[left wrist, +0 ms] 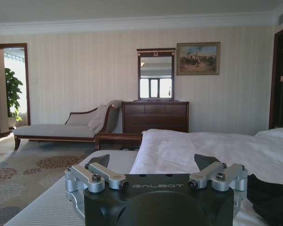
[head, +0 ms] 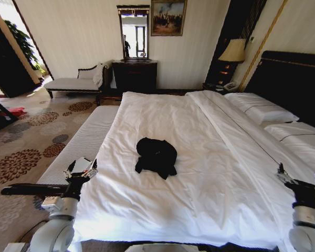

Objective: Fold the clothes on the bed.

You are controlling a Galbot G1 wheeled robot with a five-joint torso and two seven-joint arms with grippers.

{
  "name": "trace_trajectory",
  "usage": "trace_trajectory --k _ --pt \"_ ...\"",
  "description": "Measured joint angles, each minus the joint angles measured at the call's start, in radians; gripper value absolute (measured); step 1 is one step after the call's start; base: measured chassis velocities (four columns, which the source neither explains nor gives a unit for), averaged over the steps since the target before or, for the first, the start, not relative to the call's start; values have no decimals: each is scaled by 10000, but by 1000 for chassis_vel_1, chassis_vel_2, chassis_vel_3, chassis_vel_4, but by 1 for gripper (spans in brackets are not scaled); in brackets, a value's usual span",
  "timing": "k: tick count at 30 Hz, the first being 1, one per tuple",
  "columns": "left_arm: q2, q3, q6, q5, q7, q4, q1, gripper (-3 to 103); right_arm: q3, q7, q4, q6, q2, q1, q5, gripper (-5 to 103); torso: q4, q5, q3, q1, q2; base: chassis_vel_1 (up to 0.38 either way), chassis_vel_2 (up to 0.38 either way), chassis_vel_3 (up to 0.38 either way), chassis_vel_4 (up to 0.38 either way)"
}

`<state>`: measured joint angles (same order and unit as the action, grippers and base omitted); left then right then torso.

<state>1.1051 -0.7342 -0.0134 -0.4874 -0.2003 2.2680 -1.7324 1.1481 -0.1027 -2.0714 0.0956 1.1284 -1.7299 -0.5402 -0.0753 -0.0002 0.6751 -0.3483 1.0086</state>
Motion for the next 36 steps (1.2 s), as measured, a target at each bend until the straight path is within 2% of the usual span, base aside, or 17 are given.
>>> trace_trajectory --k 3,5,6,8,10,12,15,19,23,26,27,30,33,36 --pt "-230 102 -212 -55 -18 -64 215 100 -582 144 -797 -1027 -967 42 -1039 100 1 -1 0 -1 0 0 0 0 0" --pt "-291 121 -266 -91 -19 -74 260 100 -694 158 -928 -1273 -1157 104 -1308 100 1 -1 1 -1 -1 0 0 0 0" --pt "-475 181 -404 -207 -23 -113 409 100 -1029 163 -1161 -1855 -1613 353 -2031 100 2 0 0 -1 0 0 0 0 0" --pt "-742 257 -551 -329 -39 -196 597 100 -1470 145 -1244 -2316 -2159 818 -2846 100 3 1 1 -1 0 0 0 0 0" --pt "-845 295 -592 -381 -44 -238 676 100 -1599 136 -1244 -2401 -2292 963 -3063 100 3 1 0 -1 0 0 0 0 0" --pt "-1270 538 -763 -572 -143 -421 1051 100 -2162 111 -1062 -2550 -2849 1561 -3892 100 4 1 0 -1 -1 0 0 0 0" --pt "-1622 831 -958 -814 -297 -601 1465 100 -2551 66 -842 -2635 -3171 1953 -4226 100 3 1 1 -1 -1 0 0 0 0" --pt "-2431 2059 -1509 -1760 -892 -1342 2966 100 -3830 61 -202 -3081 -3953 3153 -5054 100 -2 2 0 -1 -1 0 0 0 0" --pt "-2778 2747 -1692 -2227 -1080 -1755 3802 100 -4669 -6 263 -3332 -4269 3925 -5331 100 -3 1 1 -2 -1 0 0 0 0" --pt "-3229 3865 -1851 -2912 -1231 -2485 5278 100 -6245 -36 1183 -3564 -4643 5725 -5598 100 0 3 1 -3 -1 0 0 0 0" --pt "-3229 3865 -1851 -2912 -1231 -2485 5278 100 -6245 -36 1183 -3564 -4643 5725 -5598 100 0 3 1 -3 -1 0 0 0 0" --pt "-3361 4870 -1926 -3563 -1250 -3088 6453 100 -7272 -78 1823 -3586 -4664 6911 -5631 100 4 3 2 -3 -2 0 0 0 0" --pt "-3365 5681 -1993 -3986 -1150 -3641 7242 101 -7737 -141 2070 -3587 -4586 7370 -5640 100 2 0 2 -3 -2 0 0 0 0" --pt "-3214 6747 -2041 -4317 -689 -4804 8339 100 -8009 -185 2206 -3587 -4525 7600 -5600 100 0 3 0 -3 -1 0 0 0 0"
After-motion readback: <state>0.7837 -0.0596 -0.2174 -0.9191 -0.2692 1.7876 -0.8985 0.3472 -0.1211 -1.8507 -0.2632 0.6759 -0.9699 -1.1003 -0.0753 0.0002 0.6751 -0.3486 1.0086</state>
